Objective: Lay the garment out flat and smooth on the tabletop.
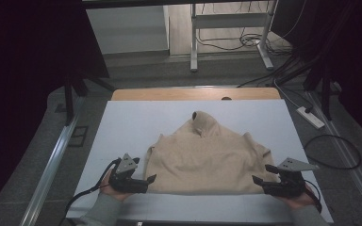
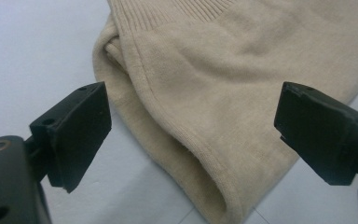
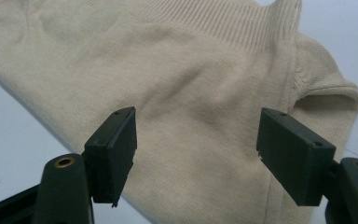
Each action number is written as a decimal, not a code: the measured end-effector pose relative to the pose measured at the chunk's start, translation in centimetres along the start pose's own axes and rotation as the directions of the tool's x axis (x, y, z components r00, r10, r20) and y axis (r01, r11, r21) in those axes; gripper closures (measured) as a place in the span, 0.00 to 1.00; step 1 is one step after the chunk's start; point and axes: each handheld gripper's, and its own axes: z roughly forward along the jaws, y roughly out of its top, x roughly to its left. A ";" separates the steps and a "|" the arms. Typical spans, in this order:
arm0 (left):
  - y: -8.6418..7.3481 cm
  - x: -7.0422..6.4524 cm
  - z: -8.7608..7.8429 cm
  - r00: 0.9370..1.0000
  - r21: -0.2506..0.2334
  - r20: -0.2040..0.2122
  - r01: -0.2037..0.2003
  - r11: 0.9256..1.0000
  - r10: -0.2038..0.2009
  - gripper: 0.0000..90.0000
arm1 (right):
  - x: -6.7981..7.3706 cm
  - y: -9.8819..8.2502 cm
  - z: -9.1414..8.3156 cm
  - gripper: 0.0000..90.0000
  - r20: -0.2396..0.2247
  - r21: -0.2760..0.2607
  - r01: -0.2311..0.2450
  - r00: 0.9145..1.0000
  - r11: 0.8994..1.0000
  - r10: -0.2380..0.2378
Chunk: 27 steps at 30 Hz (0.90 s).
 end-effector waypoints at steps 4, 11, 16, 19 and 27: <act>0.0 0.2 0.1 1.000 -0.004 0.007 -0.002 1.000 0.002 0.12 | -0.1 0.0 -0.1 0.32 0.002 -0.007 -0.007 1.000 1.000 0.007; 0.1 0.3 0.2 1.000 -0.011 0.027 -0.004 1.000 0.004 0.12 | 0.0 0.2 0.2 0.32 0.006 -0.002 -0.008 1.000 1.000 0.008; 0.0 0.3 0.3 0.999 0.002 0.024 -0.030 1.000 0.030 0.12 | 0.3 0.4 0.5 0.32 0.014 0.004 0.006 1.000 1.000 -0.006; -0.1 0.3 0.3 0.999 0.002 0.024 -0.036 0.999 0.036 0.13 | 0.5 0.5 0.5 0.32 0.010 0.005 0.007 1.000 1.000 -0.007; 0.0 0.2 0.2 0.999 -0.006 0.020 -0.027 1.000 0.027 0.13 | 0.5 0.7 0.7 0.33 0.003 0.009 0.019 1.000 1.000 -0.019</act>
